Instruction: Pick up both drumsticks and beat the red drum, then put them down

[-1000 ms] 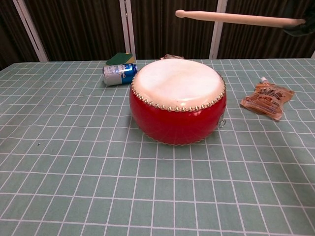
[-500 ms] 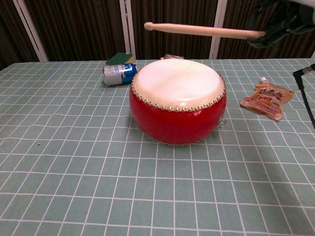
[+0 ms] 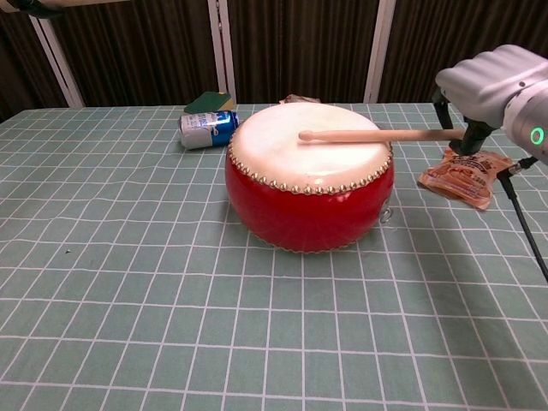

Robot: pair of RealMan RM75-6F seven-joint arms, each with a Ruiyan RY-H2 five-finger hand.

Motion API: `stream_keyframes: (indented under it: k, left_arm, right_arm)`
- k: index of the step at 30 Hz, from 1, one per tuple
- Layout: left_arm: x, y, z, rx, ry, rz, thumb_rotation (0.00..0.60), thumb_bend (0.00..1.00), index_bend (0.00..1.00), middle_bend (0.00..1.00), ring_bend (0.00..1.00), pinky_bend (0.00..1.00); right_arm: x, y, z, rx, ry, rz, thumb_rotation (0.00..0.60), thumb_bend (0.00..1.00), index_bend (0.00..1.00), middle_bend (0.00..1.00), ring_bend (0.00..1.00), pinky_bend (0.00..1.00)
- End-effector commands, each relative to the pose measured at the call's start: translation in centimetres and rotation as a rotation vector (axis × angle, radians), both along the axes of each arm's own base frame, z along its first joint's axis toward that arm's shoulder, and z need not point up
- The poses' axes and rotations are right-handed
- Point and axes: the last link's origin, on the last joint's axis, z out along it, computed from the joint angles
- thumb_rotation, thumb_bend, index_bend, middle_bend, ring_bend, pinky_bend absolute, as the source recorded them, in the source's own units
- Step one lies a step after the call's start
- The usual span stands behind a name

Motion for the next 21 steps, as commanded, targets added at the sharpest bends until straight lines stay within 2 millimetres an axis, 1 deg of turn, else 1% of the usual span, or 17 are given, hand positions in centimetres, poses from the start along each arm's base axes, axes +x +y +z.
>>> stream_keyframes:
  k: [1, 3, 4, 6, 7, 9, 11, 15, 21]
  left_arm:
    - [0.2, -0.1, -0.1, 0.001, -0.003, -0.007, 0.6, 0.51, 0.78, 1.0, 1.0, 1.0]
    - [0.5, -0.2, -0.2, -0.001, -0.003, -0.013, 0.6, 0.51, 0.78, 1.0, 1.0, 1.0]
    - [0.7, -0.3, -0.2, -0.001, -0.003, -0.017, 0.6, 0.51, 0.78, 1.0, 1.0, 1.0]
    - [1.3, -0.6, -0.5, -0.005, 0.004, -0.031, 0.6, 0.51, 0.78, 1.0, 1.0, 1.0]
    - [1.5, -0.7, -0.6, -0.008, 0.008, -0.036, 0.6, 0.51, 0.78, 1.0, 1.0, 1.0]
    - [2.1, -0.9, -1.1, -0.014, 0.015, -0.045, 0.6, 0.51, 0.78, 1.0, 1.0, 1.0]
    - [2.8, -1.1, -1.8, -0.026, 0.026, -0.056, 0.6, 0.51, 0.78, 1.0, 1.0, 1.0]
    - [4.0, -1.4, -3.3, -0.049, 0.052, -0.068, 0.6, 0.51, 0.78, 1.0, 1.0, 1.0]
    - [5.8, -1.1, -5.7, -0.062, 0.083, -0.071, 0.6, 0.51, 0.78, 1.0, 1.0, 1.0]
  right_arm:
    - [1.0, -0.3, 3.1, -0.128, -0.224, -0.013, 0.6, 0.69, 0.97, 1.0, 1.0, 1.0]
    - [1.0, -0.1, 4.9, -0.176, -0.315, -0.004, 0.6, 0.69, 0.97, 1.0, 1.0, 1.0]
    - [1.0, 0.0, 5.5, -0.188, -0.349, -0.001, 0.6, 0.69, 0.97, 1.0, 1.0, 1.0]
    - [0.8, 0.6, 7.3, -0.225, -0.463, 0.005, 0.6, 0.69, 0.97, 1.0, 1.0, 1.0]
    - [0.6, 0.8, 7.9, -0.234, -0.488, 0.009, 0.6, 0.69, 0.97, 1.0, 1.0, 1.0]
    - [0.0, 1.3, 9.1, -0.253, -0.529, 0.015, 0.6, 0.69, 0.97, 1.0, 1.0, 1.0]
    - [-1.1, 2.0, 10.2, -0.262, -0.583, 0.011, 0.6, 0.69, 0.97, 1.0, 1.0, 1.0]
    - [-3.4, 2.9, 11.3, -0.266, -0.632, -0.014, 0.6, 0.69, 0.97, 1.0, 1.0, 1.0]
    - [-6.2, 3.4, 12.0, -0.254, -0.685, -0.05, 0.6, 0.69, 0.97, 1.0, 1.0, 1.0]
